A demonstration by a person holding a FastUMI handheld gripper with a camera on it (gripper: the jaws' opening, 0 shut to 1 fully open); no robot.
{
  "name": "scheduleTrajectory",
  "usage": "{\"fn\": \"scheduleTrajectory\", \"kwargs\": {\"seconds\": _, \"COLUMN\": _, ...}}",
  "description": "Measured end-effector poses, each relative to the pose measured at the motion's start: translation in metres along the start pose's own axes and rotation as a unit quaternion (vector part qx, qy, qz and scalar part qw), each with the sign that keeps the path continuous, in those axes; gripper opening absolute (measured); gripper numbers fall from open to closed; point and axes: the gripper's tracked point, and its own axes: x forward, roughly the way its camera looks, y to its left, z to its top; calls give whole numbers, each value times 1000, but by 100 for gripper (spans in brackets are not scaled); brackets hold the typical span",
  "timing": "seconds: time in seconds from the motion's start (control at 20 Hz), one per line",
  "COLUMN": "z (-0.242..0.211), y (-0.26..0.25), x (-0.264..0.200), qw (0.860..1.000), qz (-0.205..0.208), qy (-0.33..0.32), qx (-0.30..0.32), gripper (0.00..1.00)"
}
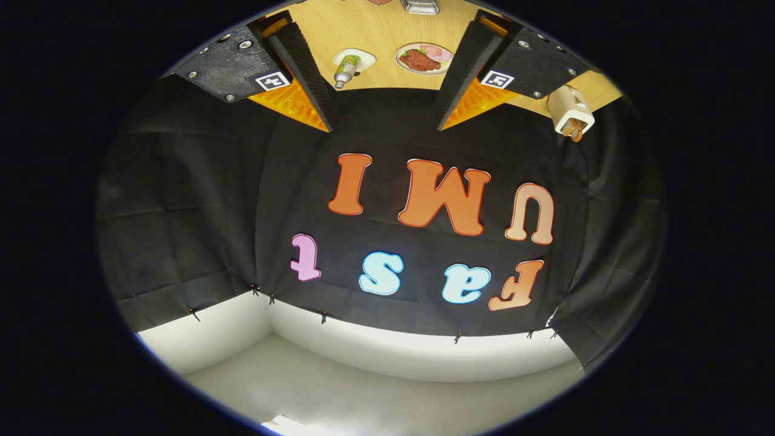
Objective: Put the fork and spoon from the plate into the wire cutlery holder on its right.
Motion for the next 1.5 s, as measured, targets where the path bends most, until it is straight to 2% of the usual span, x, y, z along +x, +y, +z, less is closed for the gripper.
{"fn": "scheduleTrajectory", "kwargs": {"seconds": 0.95, "z": -30, "y": 30, "x": 24, "qw": 999, "qz": 32, "qy": 33, "qx": 21, "gripper": 99}}
{"fn": "scheduleTrajectory", "kwargs": {"seconds": 1.2, "z": -32, "y": 39, "x": 23, "qw": 999, "qz": 39, "qy": 34, "qx": 10, "gripper": 99}}
{"fn": "scheduleTrajectory", "kwargs": {"seconds": 1.5, "z": -42, "y": 73, "x": 23, "qw": 997, "qz": 67, "qy": 37, "qx": 14, "gripper": 99}}
